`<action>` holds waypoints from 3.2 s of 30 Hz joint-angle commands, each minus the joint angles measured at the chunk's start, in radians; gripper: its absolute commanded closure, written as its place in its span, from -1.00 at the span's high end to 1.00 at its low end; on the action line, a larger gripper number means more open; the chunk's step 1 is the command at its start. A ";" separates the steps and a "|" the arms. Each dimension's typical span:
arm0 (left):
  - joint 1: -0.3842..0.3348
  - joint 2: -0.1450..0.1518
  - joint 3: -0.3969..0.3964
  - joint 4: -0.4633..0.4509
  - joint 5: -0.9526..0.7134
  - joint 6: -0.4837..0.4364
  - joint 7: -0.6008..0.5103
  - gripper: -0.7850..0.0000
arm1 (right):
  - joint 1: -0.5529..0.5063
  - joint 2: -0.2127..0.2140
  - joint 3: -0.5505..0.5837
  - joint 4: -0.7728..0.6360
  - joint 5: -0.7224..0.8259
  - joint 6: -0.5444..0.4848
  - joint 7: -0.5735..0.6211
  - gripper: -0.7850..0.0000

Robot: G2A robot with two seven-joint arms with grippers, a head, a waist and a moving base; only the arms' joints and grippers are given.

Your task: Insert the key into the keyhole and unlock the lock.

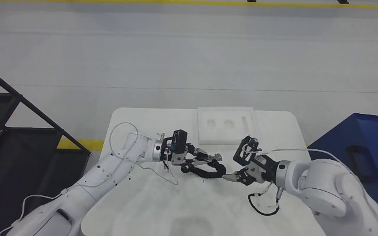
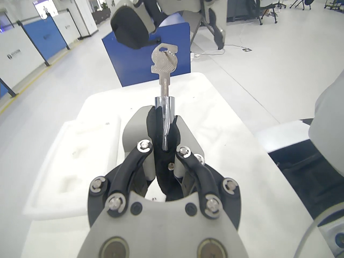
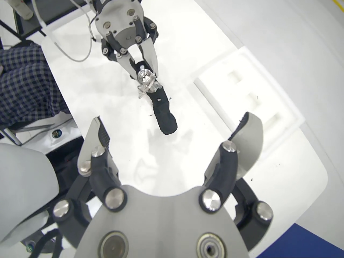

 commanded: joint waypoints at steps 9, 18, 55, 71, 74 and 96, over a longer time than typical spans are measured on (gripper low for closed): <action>-0.197 0.070 0.201 -0.078 -0.498 0.002 -0.446 -1.00 | -0.014 0.008 -0.016 0.023 0.081 -0.089 0.057 1.00; -0.267 0.093 0.266 -0.114 -0.719 0.002 -0.640 -1.00 | -0.013 0.009 -0.020 0.024 0.062 -0.104 0.040 1.00; -0.307 0.084 0.293 -0.134 -0.762 0.002 -0.748 -1.00 | 0.055 -0.005 -0.166 0.005 -0.613 -0.237 -0.330 -0.55; -0.314 0.084 0.313 -0.141 -0.727 0.002 -0.709 -1.00 | 0.016 -0.004 -0.132 0.009 -0.517 -0.232 -0.348 -1.00; -0.317 0.083 0.313 -0.145 -0.704 0.002 -0.691 -1.00 | 0.019 -0.006 -0.122 0.038 -0.381 -0.210 -0.332 -1.00; -0.289 0.053 0.312 -0.023 -0.561 0.006 -0.624 -1.00 | 0.120 0.000 -0.066 0.223 0.214 -0.188 -0.090 1.00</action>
